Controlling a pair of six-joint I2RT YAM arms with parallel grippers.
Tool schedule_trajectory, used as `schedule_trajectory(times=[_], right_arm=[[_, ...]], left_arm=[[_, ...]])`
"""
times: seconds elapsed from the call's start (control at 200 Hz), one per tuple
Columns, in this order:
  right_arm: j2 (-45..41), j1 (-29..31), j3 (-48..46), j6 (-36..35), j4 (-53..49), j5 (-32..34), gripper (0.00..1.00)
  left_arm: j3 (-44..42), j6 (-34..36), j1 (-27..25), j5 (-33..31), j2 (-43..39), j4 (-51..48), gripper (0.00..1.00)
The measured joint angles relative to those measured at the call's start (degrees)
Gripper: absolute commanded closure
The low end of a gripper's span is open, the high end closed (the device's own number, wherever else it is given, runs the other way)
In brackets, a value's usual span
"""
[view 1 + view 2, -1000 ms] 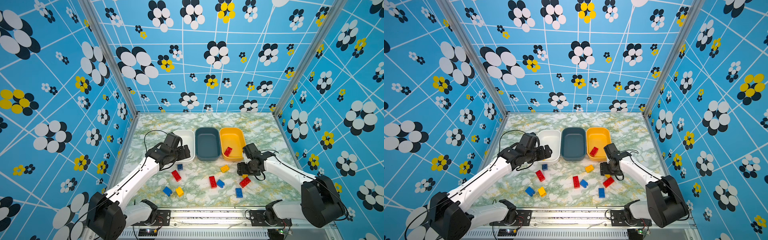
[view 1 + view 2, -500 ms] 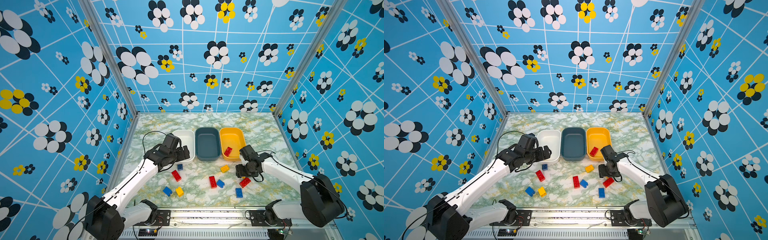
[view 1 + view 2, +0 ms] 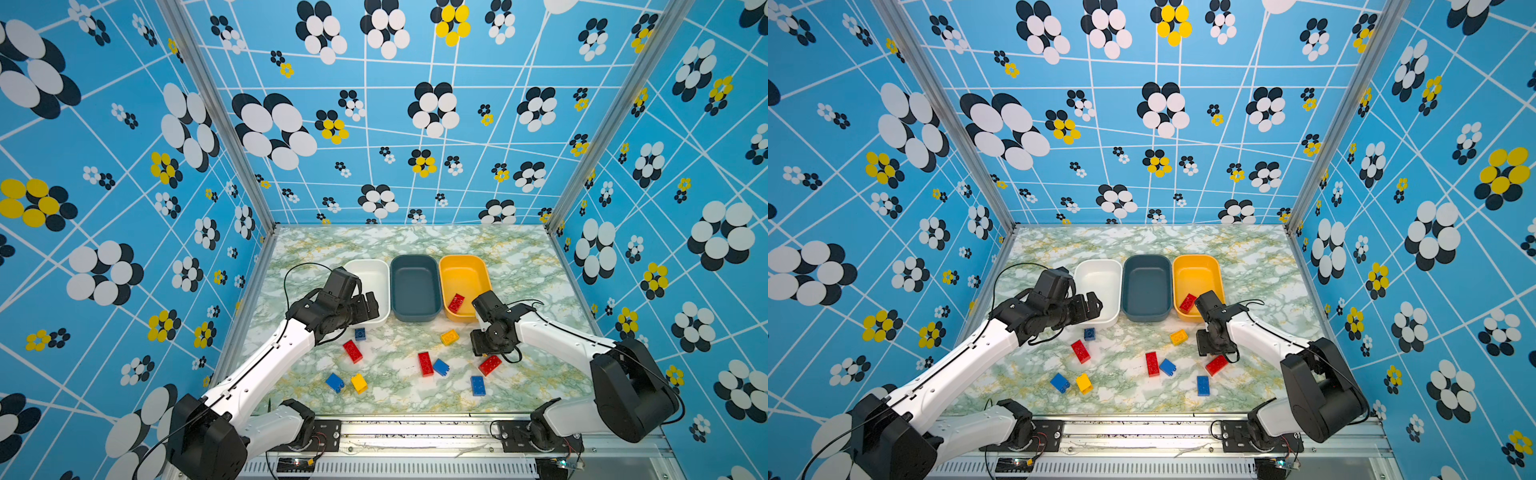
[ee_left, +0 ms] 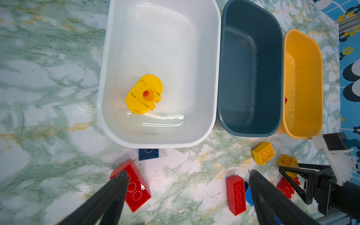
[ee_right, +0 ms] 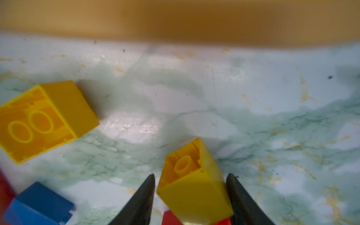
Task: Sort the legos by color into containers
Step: 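Lower the right gripper onto a yellow 2x2 brick and grasp it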
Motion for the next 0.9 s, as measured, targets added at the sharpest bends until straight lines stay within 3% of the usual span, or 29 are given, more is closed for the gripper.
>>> schedule_trajectory(times=[0.16,0.33,0.445,0.9], right_arm=[[1.2,0.7,0.7,0.4,0.0,1.4,0.43],[1.4,0.8,0.9,1.2,-0.1,3.1,0.34],[1.4,1.0,1.2,1.4,-0.2,4.0,0.33],[1.7,2.6,1.9,1.4,-0.3,4.6,0.44]], left_arm=[[-0.5,0.0,0.0,0.3,-0.6,0.0,0.01],[-1.0,0.0,0.0,0.3,-1.0,0.0,0.01],[-1.7,0.0,0.0,0.7,-1.7,0.0,0.01],[-3.0,0.0,0.0,0.8,-3.0,0.0,0.0]])
